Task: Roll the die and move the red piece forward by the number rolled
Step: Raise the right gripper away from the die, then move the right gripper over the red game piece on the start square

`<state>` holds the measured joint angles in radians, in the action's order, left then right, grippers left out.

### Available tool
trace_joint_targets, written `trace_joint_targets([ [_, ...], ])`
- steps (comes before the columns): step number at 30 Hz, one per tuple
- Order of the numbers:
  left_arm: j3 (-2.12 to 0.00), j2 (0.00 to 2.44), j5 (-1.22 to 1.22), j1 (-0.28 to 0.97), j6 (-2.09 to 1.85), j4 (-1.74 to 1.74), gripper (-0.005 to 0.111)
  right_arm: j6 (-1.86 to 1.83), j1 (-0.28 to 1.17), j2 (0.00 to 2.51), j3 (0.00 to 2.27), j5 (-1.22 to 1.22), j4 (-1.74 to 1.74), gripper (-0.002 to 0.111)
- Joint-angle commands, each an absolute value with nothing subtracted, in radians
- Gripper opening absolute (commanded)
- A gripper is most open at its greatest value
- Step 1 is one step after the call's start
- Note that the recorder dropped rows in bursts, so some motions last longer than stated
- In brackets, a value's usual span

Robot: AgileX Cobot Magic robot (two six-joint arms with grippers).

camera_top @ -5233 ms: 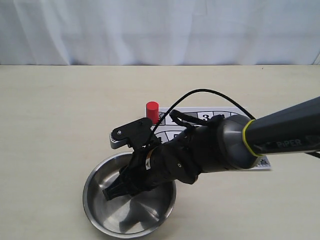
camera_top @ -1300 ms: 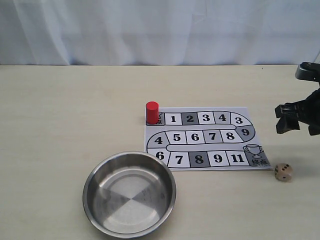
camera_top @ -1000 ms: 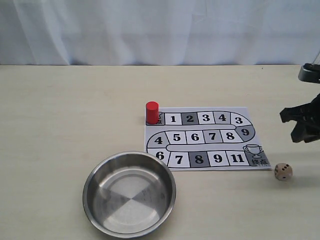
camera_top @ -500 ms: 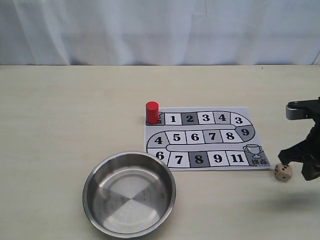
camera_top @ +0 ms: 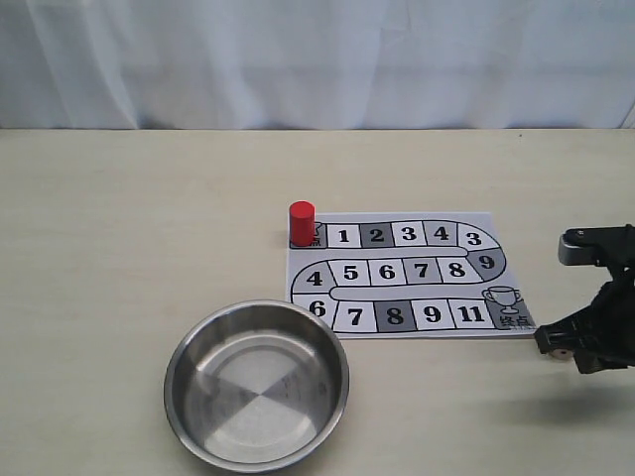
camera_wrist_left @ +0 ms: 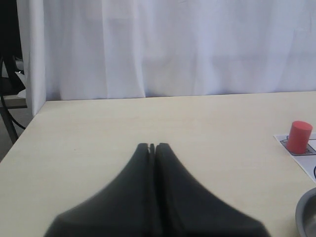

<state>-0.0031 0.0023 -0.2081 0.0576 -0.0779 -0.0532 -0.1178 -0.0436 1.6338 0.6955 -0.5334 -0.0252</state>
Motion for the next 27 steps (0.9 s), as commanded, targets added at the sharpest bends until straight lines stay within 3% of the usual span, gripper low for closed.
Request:
trace_joint_targets([
  [1, 0.0, 0.0, -0.196, 0.059, -0.078, -0.055, 0.0, -0.128, -0.043, 1.628, 0.691, -0.521, -0.029, 0.004],
  [9, 0.0, 0.0, -0.196, 0.059, -0.078, -0.055, 0.0, -0.152, -0.043, 1.691, 0.71, -0.515, -0.007, 0.004],
  [17, 0.0, 0.0, -0.196, 0.059, -0.078, -0.055, 0.0, -0.194, -0.043, 1.631, 0.78, -0.68, -0.016, 0.004],
  [27, 0.0, 0.0, -0.196, 0.059, -0.078, -0.055, 0.0, -0.476, 0.01, 1.547, 0.836, -0.66, -0.318, 0.004],
])
